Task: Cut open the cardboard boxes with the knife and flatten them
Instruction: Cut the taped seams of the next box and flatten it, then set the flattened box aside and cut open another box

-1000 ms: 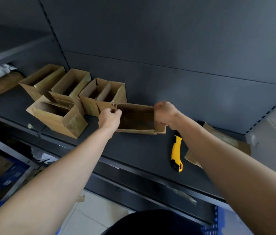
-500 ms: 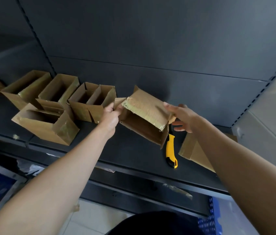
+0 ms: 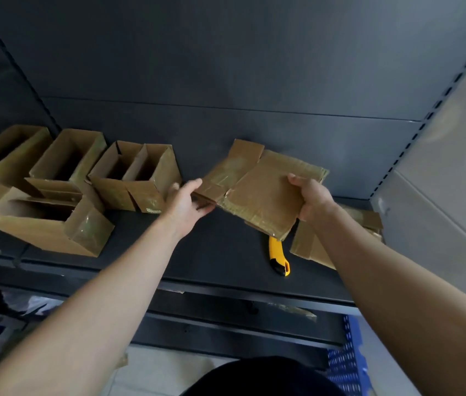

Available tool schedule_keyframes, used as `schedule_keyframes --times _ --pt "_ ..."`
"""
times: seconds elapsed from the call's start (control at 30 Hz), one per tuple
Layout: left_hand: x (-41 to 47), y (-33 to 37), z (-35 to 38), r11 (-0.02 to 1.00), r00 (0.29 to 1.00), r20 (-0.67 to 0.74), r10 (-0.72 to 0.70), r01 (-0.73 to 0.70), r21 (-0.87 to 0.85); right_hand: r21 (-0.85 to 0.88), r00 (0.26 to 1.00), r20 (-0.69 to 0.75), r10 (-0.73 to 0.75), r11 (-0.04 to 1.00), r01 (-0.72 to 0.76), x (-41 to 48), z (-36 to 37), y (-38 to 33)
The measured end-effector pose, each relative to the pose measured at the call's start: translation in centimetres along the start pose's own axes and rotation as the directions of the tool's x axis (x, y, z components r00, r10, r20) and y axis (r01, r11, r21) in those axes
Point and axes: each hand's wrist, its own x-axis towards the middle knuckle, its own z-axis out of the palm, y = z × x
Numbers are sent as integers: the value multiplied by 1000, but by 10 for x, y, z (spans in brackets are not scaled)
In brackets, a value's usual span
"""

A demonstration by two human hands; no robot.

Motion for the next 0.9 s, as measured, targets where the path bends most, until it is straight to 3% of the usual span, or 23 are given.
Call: schedule_keyframes --times 0.13,0.23,0.33,0.43,0.53,0.63,0.77,0.9 --pt "2 -23 19 968 982 -1 -189 187 165 55 1000 12 17 998 -18 0 2 16" --pt "12 -31 26 957 988 -74 -137 152 247 36 999 -9 34 999 -34 4 -12 19" --pt "25 -30 23 912 993 -104 -62 99 397 22 985 -174 0 1000 3 13 -40 12" --pt "23 -32 26 840 996 -35 -78 85 535 -168 993 -122 4 985 -25 15 -64 8" --pt "19 -44 40 746 996 50 -70 20 665 -423 998 -40 42 904 -55 9 -73 5" --pt "15 -57 62 675 990 139 -24 -86 733 -430 987 -156 -42 902 -29 15 -78 6" --pt "20 -74 84 613 960 221 -174 -70 787 -464 936 -307 -170 886 8 21 -98 6" --pt "20 -94 97 589 935 249 -253 -55 806 -518 891 -347 -293 852 79 28 -122 2"
